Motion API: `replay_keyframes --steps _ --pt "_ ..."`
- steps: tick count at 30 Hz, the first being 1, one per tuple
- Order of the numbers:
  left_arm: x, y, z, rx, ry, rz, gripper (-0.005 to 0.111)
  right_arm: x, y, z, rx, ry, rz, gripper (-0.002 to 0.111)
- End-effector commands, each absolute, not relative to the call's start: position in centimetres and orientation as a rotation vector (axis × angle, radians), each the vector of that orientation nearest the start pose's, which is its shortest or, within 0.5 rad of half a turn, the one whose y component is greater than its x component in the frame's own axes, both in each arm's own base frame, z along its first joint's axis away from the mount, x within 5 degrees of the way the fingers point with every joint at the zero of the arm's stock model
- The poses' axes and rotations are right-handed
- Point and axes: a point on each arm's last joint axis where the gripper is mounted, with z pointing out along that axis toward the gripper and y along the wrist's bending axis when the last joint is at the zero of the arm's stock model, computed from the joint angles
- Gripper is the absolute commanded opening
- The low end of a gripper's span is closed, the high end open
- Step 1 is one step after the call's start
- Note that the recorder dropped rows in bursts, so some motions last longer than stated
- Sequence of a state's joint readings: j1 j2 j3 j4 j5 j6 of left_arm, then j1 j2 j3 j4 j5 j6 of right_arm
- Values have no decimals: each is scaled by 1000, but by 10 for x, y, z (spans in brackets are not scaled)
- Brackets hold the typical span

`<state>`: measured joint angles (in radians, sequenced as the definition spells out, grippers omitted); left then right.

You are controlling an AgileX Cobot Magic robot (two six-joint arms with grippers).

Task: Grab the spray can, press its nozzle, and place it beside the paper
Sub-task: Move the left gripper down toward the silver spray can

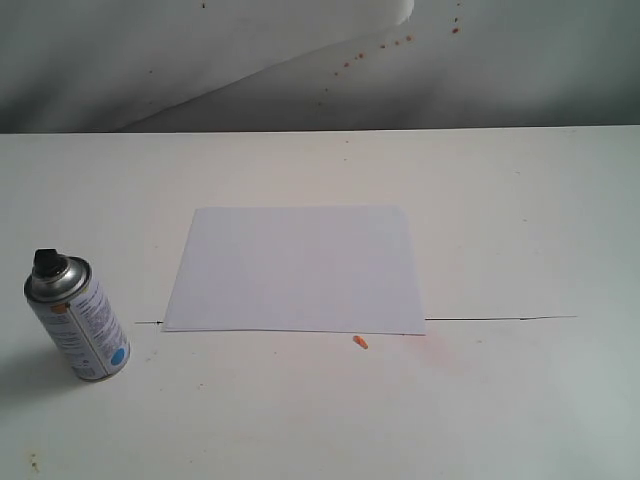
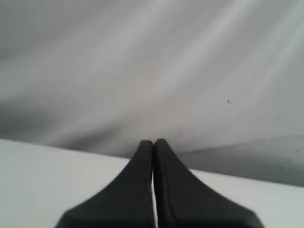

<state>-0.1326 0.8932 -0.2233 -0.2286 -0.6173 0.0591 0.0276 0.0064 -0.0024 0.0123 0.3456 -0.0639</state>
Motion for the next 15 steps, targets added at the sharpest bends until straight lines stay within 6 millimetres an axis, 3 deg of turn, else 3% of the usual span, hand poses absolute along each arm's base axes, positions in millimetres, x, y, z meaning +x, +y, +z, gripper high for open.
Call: replay_keyframes --steps 1,7,15 --pt "165 -11 211 -139 1699 -129 0 54 1 182 -80 1824 -33 0" --pt "163 -18 169 -47 1909 -140 0 54 1 182 -80 1824 -33 0" --pt "152 -33 159 130 1816 -276 0 54 1 182 -80 1824 -33 0"
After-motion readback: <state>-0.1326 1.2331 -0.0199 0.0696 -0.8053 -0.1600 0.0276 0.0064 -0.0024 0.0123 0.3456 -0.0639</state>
